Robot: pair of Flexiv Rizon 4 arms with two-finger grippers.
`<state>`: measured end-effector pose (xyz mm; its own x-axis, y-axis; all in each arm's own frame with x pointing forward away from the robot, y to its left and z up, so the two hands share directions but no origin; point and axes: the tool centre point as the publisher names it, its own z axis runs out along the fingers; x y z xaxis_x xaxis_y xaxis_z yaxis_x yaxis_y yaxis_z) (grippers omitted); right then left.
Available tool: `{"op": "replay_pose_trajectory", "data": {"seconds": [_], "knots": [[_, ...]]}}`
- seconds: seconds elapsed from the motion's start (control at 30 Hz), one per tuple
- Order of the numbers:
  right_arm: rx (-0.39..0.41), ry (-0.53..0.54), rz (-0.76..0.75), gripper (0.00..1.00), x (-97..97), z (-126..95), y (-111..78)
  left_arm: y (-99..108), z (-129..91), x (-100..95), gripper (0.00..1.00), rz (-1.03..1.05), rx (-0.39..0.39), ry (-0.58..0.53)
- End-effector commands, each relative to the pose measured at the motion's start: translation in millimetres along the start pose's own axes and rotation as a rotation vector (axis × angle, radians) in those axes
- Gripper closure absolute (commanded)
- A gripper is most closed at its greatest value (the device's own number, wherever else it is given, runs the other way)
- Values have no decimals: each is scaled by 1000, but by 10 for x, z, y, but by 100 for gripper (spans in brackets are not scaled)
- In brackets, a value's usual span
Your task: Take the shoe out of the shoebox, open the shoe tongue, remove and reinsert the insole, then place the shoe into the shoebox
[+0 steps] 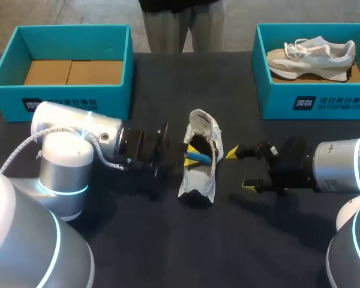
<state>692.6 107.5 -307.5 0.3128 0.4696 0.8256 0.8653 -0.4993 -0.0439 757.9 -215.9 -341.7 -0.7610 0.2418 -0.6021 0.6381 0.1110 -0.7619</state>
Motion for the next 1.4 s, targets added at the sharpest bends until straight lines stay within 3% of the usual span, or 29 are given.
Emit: {"op": "replay_pose_trajectory", "data": {"seconds": [0.03, 0.07, 0.13, 0.2, 0.3, 0.37, 0.63, 0.93, 1.2, 1.23, 1.27, 1.4], "knots": [[-3, -4, 1, 0, 11, -1, -14, -113, -73, 48, 54, 7, 4, -16], [-3, -4, 1, 0, 11, -1, -14, -128, -80, 49, 56, 10, 6, -17], [-3, -4, 1, 0, 11, -1, -14, -180, -109, 43, 71, 17, 13, -24], [-3, -4, 1, 0, 11, -1, -14, -211, -126, 42, 76, 21, 16, -28], [-3, -4, 1, 0, 11, -1, -14, -236, -137, 59, 99, 24, 20, -28], [-3, -4, 1, 0, 11, -1, -14, -230, -129, 76, 100, 22, 21, -19], [-3, -4, 1, 0, 11, -1, -14, -92, -36, 120, 100, 17, 6, 22], [-3, -4, 1, 0, 11, -1, -14, 78, -22, 17, 100, 52, -44, 35], [-3, -4, 1, 0, 11, -1, -14, 99, -37, 49, 100, 35, -59, 40], [-3, -4, 1, 0, 11, -1, -14, 79, -44, 57, 88, 33, -55, 36], [-3, -4, 1, 0, 11, -1, -14, 55, -52, 62, 65, 27, -45, 28], [-3, -4, 1, 0, 11, -1, -14, -35, -88, 81, 62, 36, -33, 22]]}}
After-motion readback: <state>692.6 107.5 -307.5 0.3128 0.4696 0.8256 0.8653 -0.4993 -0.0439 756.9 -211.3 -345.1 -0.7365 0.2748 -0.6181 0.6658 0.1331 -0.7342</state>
